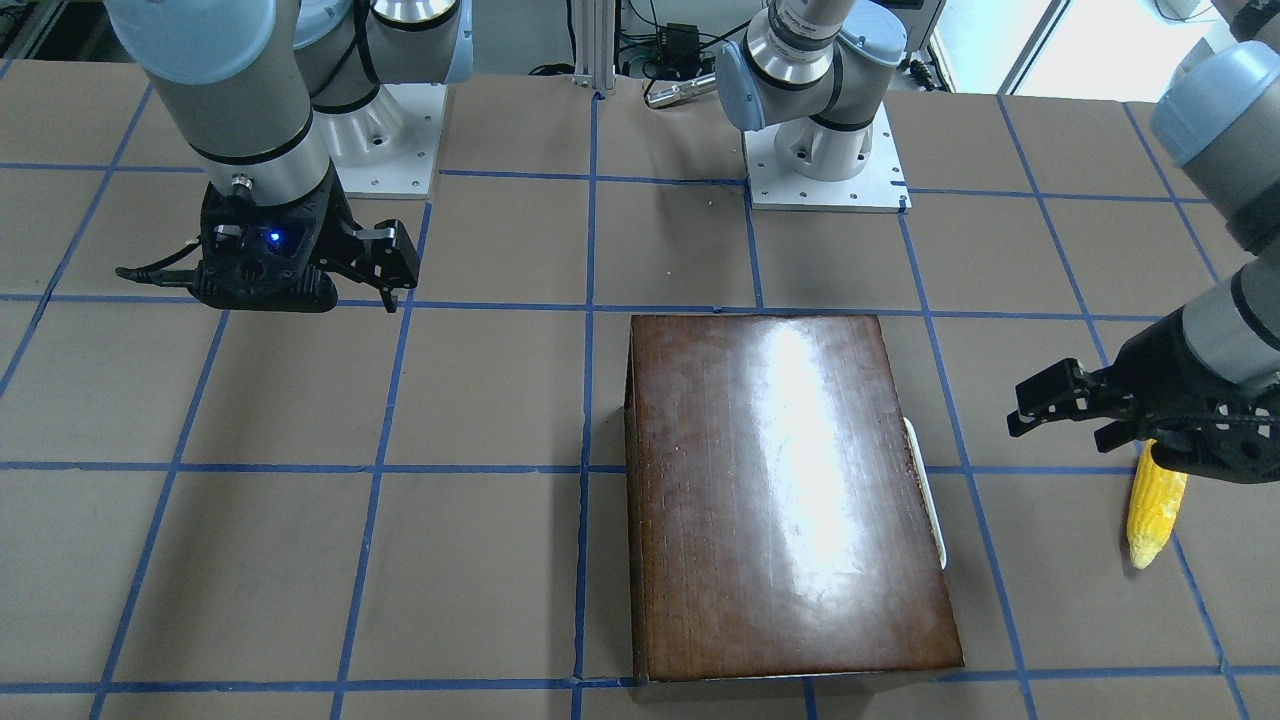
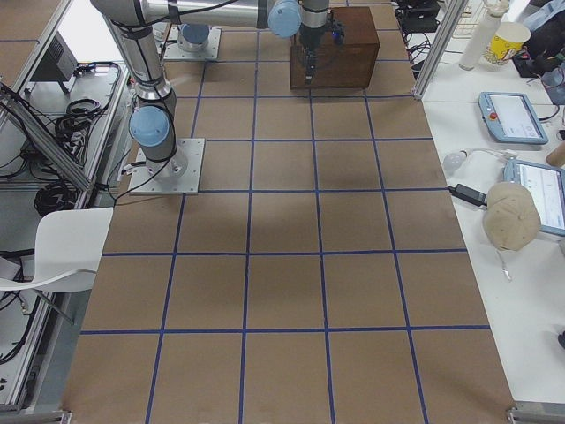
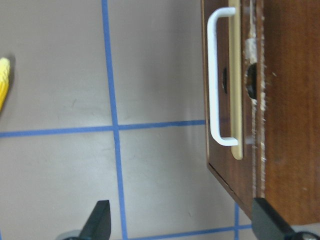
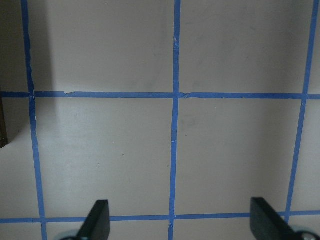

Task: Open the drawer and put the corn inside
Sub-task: 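Move the left gripper down beside the cabinet toward the white drawer handle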

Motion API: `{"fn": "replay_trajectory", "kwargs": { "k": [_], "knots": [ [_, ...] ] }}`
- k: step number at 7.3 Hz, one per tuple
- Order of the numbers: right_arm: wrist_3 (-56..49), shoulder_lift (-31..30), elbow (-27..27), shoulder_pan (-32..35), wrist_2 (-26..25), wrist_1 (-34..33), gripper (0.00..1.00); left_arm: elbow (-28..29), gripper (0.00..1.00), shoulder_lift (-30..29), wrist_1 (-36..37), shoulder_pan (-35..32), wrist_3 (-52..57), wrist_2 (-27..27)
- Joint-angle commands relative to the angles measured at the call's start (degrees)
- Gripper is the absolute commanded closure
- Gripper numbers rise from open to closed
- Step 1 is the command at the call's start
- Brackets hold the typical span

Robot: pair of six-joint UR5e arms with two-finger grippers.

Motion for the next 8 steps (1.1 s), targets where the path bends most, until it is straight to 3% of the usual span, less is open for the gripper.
{"fn": "replay_trajectory", "kwargs": {
  "k": [1, 4, 8],
  "knots": [
    [0.00, 0.04, 0.00, 0.00, 0.00, -0.05, 0.00, -0.06, 0.00, -3.05, 1.66, -0.04, 3.09, -4.30],
    [0.00, 0.04, 0.00, 0.00, 0.00, 0.04, 0.00, 0.03, 0.00, -4.64, 1.84, -0.56, 3.63, -7.54],
    [0.00, 0.04, 0.00, 0.00, 0.00, 0.04, 0.00, 0.12, 0.00, -7.02, 2.90, -0.74, 3.46, -8.00]
  ]
}}
